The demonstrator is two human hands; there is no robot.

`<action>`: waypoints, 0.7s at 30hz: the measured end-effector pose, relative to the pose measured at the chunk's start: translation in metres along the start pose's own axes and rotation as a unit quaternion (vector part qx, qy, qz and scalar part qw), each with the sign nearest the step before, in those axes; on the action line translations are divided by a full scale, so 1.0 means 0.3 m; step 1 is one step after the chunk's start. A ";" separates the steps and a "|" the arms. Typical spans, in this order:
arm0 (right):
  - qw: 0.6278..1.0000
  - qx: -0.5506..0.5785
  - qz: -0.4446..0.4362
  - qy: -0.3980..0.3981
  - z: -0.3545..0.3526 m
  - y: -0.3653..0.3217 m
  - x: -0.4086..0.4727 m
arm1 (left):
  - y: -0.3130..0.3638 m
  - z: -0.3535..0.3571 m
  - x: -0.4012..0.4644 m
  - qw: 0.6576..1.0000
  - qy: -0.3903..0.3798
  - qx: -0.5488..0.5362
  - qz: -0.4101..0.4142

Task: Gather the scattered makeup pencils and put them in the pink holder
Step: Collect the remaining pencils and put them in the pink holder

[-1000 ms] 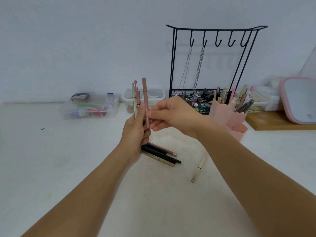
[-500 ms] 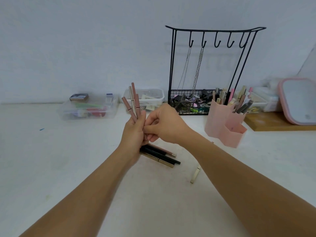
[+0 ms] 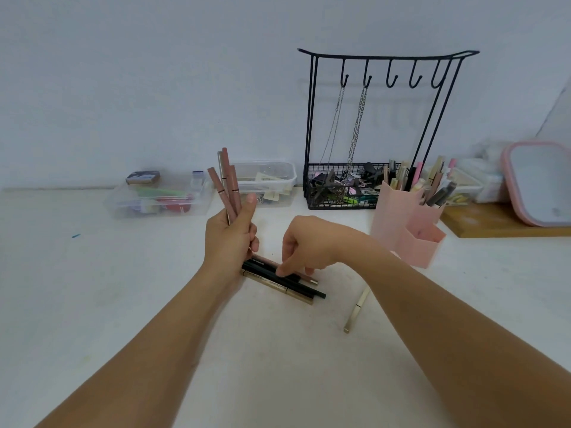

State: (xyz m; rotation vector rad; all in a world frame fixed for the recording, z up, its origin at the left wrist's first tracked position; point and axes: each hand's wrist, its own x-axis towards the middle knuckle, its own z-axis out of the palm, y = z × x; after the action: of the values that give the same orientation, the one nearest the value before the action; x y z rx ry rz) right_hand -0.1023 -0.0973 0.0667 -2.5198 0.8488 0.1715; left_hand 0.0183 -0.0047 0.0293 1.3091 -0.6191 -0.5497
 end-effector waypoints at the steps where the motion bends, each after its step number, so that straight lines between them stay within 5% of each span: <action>1: 1.000 -0.008 0.002 0.008 0.004 -0.002 0.002 | -0.001 -0.001 0.002 1.000 0.003 -0.001 0.001; 13: 1.000 0.003 0.015 -0.013 -0.002 0.015 0.011 | -0.004 -0.001 0.014 1.000 -0.006 -0.022 -0.015; 21: 0.968 0.243 -0.035 0.047 -0.074 0.061 -0.015 | -0.006 0.004 0.015 0.999 0.000 -0.036 -0.032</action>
State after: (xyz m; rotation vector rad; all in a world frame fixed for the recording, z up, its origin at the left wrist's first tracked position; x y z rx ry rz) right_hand -0.1176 -0.1181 0.0803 -2.1012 0.7291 -0.1640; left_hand 0.0207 -0.0090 0.0282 1.2645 -0.5548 -0.6180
